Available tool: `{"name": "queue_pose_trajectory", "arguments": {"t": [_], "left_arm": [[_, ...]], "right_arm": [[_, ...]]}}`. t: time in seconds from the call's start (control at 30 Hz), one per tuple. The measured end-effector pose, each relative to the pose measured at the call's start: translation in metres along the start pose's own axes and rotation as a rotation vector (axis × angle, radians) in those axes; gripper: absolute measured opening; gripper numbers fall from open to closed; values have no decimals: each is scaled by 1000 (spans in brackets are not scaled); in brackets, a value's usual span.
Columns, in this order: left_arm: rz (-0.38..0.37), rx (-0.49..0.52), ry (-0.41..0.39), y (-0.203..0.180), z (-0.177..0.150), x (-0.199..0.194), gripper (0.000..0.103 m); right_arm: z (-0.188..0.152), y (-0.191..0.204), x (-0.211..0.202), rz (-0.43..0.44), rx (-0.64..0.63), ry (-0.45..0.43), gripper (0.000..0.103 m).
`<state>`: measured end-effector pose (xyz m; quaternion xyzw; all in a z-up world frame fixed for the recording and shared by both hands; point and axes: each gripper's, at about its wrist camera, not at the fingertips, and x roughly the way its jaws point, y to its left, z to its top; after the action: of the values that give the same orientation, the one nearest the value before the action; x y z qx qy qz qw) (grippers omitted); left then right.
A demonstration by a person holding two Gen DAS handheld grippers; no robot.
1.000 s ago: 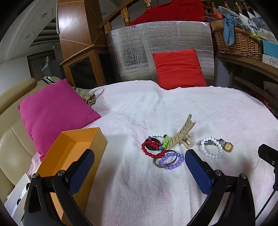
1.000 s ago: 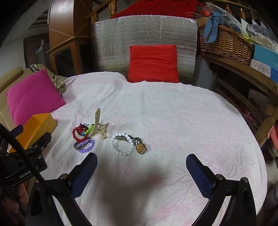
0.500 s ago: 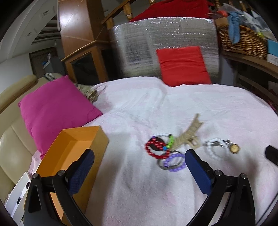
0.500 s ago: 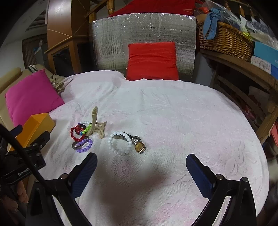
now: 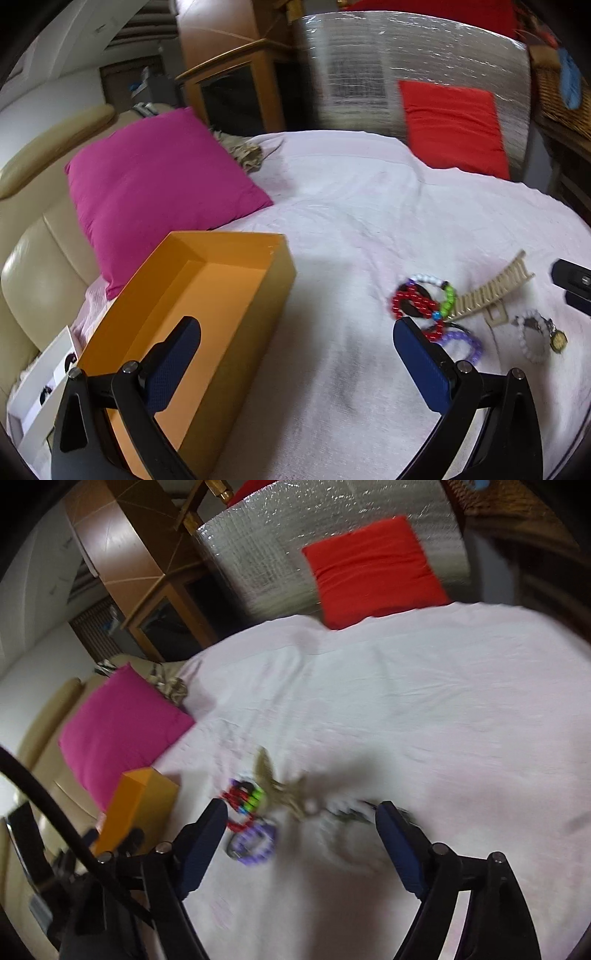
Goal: Organize jewelry
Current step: 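Grasp the beige hair claw clip with the right tool while the left tool approaches the silver bangle, then grasp the silver bangle with the left tool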
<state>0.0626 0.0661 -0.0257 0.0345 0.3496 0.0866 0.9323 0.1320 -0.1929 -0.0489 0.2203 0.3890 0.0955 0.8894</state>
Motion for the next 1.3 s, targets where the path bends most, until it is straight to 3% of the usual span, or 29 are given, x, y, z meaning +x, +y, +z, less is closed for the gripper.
{"name": "queue_pose_trajectory", "arguments": {"t": [0.13, 0.2, 0.27, 0.37, 0.47, 0.7, 0.83, 0.97, 1.3], "left_arm": [[-5, 27, 25, -2, -3, 8, 103], [-6, 53, 29, -5, -5, 10, 103], [-12, 72, 30, -7, -7, 10, 103], [-39, 97, 27, -9, -8, 9, 103], [-61, 109, 35, -12, -9, 9, 103], [-225, 144, 57, -39, -15, 8, 103], [-335, 136, 116, -58, -16, 15, 103], [-385, 119, 174, -78, -19, 26, 103], [-359, -17, 338, -89, -23, 71, 103]], "right_arm": [[9, 13, 39, 19, 18, 18, 72], [10, 17, 58, 16, 31, 40, 58], [11, 17, 76, 13, 57, 69, 31], [8, 13, 88, 17, 104, 94, 14], [8, 11, 77, 26, 100, 57, 14], [17, -9, 19, 100, 143, -73, 12], [21, -25, -5, 85, 175, -115, 12], [21, -45, -18, 60, 196, -135, 12], [21, -75, -33, 36, 225, -150, 12]]}}
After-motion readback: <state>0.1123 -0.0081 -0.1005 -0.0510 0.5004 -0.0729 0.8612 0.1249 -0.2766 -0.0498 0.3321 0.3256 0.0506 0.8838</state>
